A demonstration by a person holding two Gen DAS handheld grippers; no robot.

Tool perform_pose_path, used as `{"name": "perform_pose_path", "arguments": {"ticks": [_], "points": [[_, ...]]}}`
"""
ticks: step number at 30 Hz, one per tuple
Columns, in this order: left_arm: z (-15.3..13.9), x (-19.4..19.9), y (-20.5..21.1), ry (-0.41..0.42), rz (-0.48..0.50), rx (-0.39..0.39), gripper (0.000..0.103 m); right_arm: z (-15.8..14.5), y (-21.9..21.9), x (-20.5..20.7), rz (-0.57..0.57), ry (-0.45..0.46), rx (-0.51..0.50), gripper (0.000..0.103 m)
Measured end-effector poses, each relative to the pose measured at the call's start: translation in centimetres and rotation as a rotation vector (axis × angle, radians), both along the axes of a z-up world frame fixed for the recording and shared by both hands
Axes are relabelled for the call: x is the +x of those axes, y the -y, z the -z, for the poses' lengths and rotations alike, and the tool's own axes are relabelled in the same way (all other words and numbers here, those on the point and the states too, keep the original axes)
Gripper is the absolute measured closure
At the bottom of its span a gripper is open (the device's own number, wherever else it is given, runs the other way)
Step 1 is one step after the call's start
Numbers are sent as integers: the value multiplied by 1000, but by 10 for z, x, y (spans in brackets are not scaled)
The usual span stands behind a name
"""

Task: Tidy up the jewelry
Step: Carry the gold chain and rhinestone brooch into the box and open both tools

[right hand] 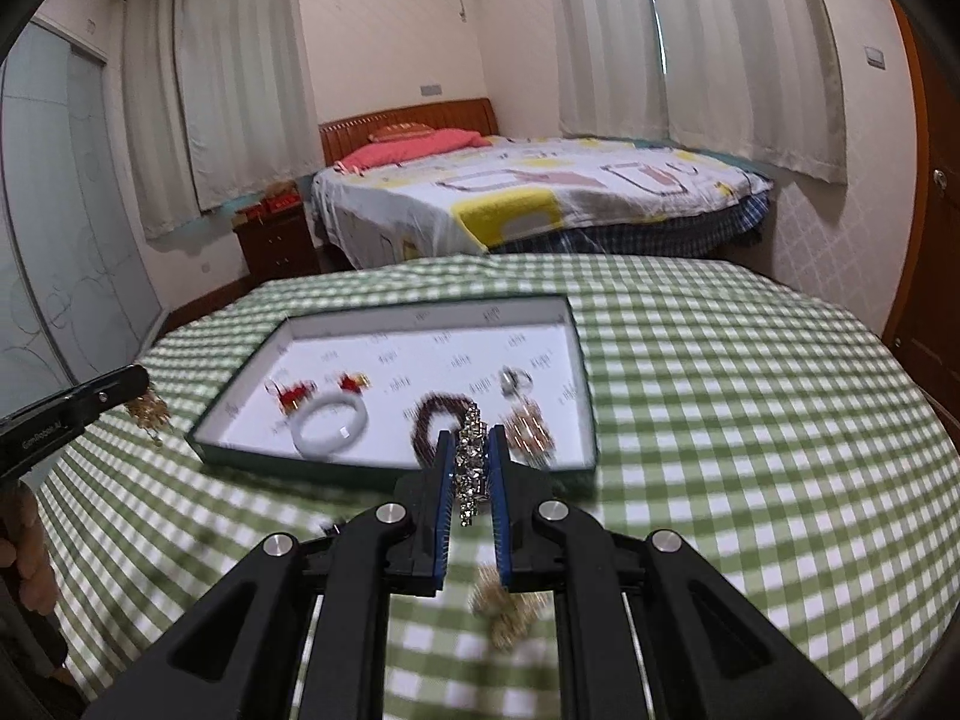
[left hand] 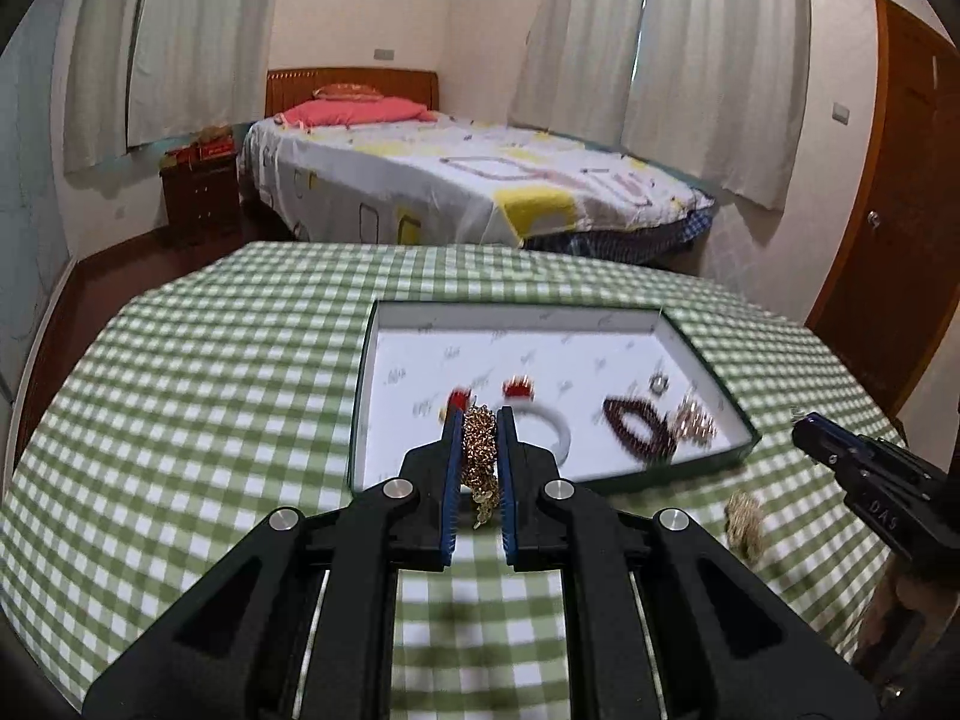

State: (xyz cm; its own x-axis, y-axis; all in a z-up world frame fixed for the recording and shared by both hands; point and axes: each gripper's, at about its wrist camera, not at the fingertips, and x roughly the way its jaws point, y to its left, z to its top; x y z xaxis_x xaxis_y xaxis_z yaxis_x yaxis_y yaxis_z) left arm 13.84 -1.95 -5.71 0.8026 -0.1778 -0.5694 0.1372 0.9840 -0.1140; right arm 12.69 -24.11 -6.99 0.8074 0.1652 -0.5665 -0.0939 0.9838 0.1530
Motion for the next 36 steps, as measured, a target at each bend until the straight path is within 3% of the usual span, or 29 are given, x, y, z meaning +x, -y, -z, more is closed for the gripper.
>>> {"name": "perform_pose_path", "arguments": {"ticks": [10, 14, 24, 29, 36], "points": [[-35, 51, 13, 108, 11, -14, 92, -40, -20, 53, -57, 128, 0, 91], [-35, 83, 19, 122, 12, -16, 92, -45, -23, 75, -66, 151, 3, 91], [39, 169, 28, -75, 2, 38, 92, 17, -25, 146, -93, -20, -5, 91], [72, 190, 24, -184, -3, 43, 92, 45, -23, 168, -92, -129, 2, 91], [81, 200, 22, -240, -18, 61, 91, 55, -26, 176, -93, -195, -9, 91]]}}
